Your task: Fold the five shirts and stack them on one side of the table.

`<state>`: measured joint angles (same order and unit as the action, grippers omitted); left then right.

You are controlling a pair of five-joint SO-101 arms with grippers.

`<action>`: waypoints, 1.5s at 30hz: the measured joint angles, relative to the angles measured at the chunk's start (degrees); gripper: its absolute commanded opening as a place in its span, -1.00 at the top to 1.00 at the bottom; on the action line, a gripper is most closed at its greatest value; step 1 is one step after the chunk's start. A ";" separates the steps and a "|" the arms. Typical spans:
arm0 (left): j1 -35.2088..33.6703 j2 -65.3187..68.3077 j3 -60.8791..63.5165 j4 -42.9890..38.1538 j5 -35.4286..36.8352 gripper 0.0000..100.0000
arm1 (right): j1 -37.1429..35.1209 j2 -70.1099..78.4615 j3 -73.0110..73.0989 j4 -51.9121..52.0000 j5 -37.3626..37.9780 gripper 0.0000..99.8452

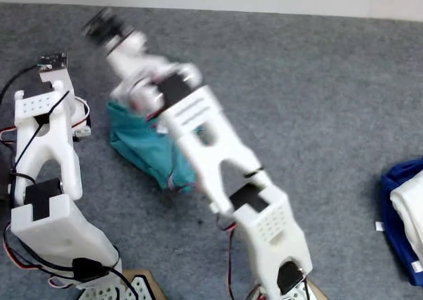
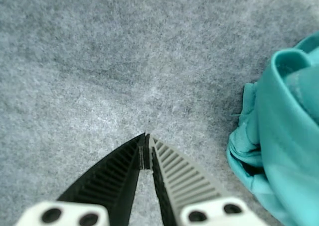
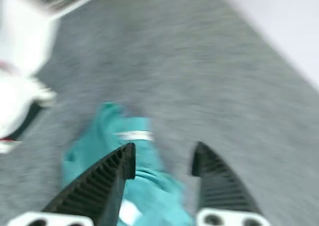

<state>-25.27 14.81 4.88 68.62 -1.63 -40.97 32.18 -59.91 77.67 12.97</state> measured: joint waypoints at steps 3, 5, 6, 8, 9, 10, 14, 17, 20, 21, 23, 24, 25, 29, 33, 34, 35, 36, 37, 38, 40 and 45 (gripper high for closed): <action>0.00 0.00 0.09 -0.26 0.00 0.99 | 5.01 0.00 -7.82 7.91 0.00 0.95; 0.00 0.00 0.35 -0.70 0.00 0.99 | 7.12 0.00 -9.67 11.60 0.00 0.99; 0.00 0.00 0.62 -0.97 0.00 0.99 | 7.56 0.00 -10.02 13.19 0.00 0.99; 0.09 0.00 1.41 -1.85 0.00 0.99 | 8.26 0.00 -10.02 15.91 0.00 0.99; 0.09 0.00 1.67 -2.29 0.00 0.99 | 8.62 0.44 -10.11 16.88 -0.97 0.99; 0.09 0.00 2.02 -2.73 0.00 0.99 | 9.23 1.32 -10.20 17.49 -2.11 0.99; 0.09 0.00 2.37 -3.78 0.00 0.99 | 11.78 7.91 -10.90 17.85 -4.92 0.99; 0.09 0.00 2.73 -3.96 0.00 0.99 | 12.48 14.51 -10.99 17.76 -5.19 0.99; 0.09 0.00 2.73 -3.96 0.00 0.99 | 12.48 21.63 -13.36 17.23 -5.27 0.99; 0.09 0.00 2.73 -3.96 0.00 0.99 | 12.48 23.82 -14.86 17.05 -5.45 0.99; 0.09 0.00 2.73 -3.96 0.00 0.99 | 12.48 27.87 -18.99 17.05 -5.54 0.99; 0.09 0.00 2.73 -3.96 0.00 0.99 | 12.48 29.89 -21.27 16.97 -5.54 0.99; 0.09 0.00 2.73 -3.96 0.00 0.99 | 12.48 32.09 -23.82 16.88 -5.54 0.99; 0.09 0.00 2.73 -3.96 0.00 0.99 | 12.40 40.35 -32.70 16.88 -5.54 0.99; 0.09 0.00 2.73 -3.96 0.00 0.99 | 10.81 43.34 -33.67 16.88 -5.54 0.99; 0.09 0.00 2.73 -4.22 0.00 0.99 | 10.20 43.25 -34.02 16.88 -5.54 0.99; 0.09 0.00 2.73 -4.66 0.00 0.99 | 9.41 43.25 -34.37 16.88 -5.54 0.99; 0.09 0.00 2.73 -4.84 0.00 0.99 | 8.62 43.25 -34.37 16.88 -5.54 0.99; 0.09 0.00 2.73 -5.01 0.00 0.99 | 7.82 43.25 -34.37 17.14 -5.54 0.99; 0.09 0.00 2.73 -5.01 0.00 0.99 | 7.21 43.16 -34.37 17.58 -5.54 0.99; 0.09 0.00 2.73 -5.01 0.00 0.99 | 6.07 42.11 -34.37 18.37 -5.54 0.99; 0.09 0.00 2.73 -5.01 0.00 0.99 | 4.48 38.95 -34.37 19.34 -5.54 0.99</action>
<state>-25.19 14.81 7.60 63.60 -1.63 -36.48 71.12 -94.29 97.01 7.43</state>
